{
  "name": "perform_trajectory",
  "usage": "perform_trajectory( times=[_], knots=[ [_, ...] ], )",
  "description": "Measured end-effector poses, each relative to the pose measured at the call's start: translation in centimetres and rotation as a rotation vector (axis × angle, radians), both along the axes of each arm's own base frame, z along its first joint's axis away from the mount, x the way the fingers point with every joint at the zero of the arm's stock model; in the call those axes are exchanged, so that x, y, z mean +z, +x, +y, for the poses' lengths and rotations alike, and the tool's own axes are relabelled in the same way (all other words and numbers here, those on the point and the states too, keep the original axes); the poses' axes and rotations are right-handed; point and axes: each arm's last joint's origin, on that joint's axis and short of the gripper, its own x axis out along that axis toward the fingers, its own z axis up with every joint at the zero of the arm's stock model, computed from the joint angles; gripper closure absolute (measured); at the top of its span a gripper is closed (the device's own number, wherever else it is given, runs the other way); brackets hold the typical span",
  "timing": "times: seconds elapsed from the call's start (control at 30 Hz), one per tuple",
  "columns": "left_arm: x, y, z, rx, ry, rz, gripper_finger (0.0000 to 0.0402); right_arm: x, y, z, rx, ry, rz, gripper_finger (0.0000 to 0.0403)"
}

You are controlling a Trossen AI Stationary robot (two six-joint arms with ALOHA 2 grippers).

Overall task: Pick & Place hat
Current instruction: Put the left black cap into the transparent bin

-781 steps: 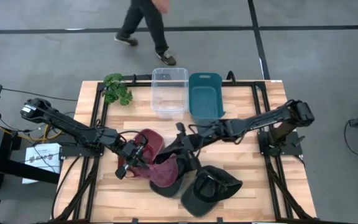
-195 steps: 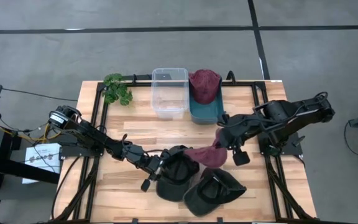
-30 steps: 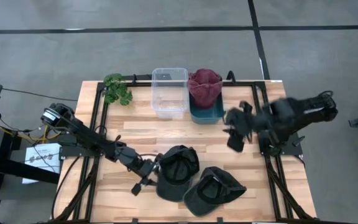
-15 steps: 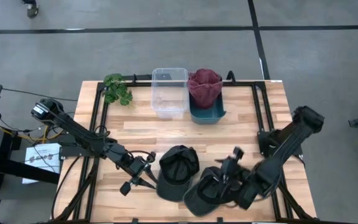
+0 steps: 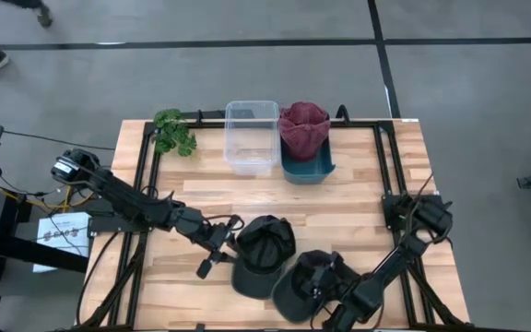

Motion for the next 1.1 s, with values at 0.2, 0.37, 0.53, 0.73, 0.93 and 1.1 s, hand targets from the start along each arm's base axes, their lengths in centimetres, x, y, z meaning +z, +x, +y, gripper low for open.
perform_trajectory(
  times=[0.2, 0.37, 0.53, 0.73, 0.93, 1.1],
  knots=[
    [0.0, 0.1, 0.4, -0.096, -0.008, 0.003, 0.0314, 0.6, -0.1, 0.1, 0.001, 0.002, -0.03, 0.0285],
    [-0.3, 0.1, 0.4, -0.105, 0.006, 0.033, 0.0314, 1.4, -0.5, 0.6, 0.022, 0.023, -0.05, 0.0285],
    [-1.6, -0.3, 0.6, -0.102, 0.045, 0.171, 0.0314, 1.5, -0.7, 0.8, 0.031, 0.029, -0.055, 0.0285],
    [-2.0, -0.3, 1.0, 0.009, -0.003, 0.25, 0.0314, 1.9, -0.3, 0.9, 0.065, -0.012, -0.035, 0.0285],
    [-2.7, -0.3, 1.6, 0.229, 0.023, 0.325, 0.0314, 2.5, 0.5, 1.1, 0.085, -0.019, -0.04, 0.0285],
    [-2.8, -0.3, 1.9, 0.286, 0.105, 0.294, 0.0314, 2.7, 0.7, 1.4, 0.11, -0.019, -0.05, 0.0285]
  ],
)
